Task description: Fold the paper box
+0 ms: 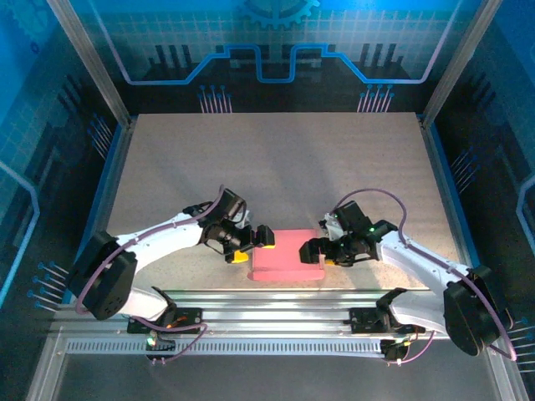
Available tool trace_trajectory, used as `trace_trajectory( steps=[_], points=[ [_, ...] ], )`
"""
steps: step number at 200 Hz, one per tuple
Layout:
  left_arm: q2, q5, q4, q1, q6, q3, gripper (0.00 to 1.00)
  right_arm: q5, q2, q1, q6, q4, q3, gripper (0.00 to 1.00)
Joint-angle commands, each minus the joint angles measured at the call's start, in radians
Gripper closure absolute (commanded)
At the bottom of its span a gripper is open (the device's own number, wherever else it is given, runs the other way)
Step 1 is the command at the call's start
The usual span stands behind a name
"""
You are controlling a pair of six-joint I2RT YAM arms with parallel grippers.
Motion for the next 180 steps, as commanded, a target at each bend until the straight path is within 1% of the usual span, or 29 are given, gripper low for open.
trace_trajectory(
  steps=[1,100,180],
  points=[
    [0.025,-0.007,0.033,-0.009,0.013,-0.014,0.01,-0.028,0.019,0.014,0.003,0.028,-0.016,0.00],
    [0.086,-0.005,0.056,-0.015,0.005,-0.003,0.01,0.005,0.067,0.020,0.035,0.118,-0.019,0.00],
    [0.094,0.050,0.119,-0.014,-0.038,-0.005,0.01,0.006,0.072,0.023,0.040,0.133,-0.020,0.00]
  ],
)
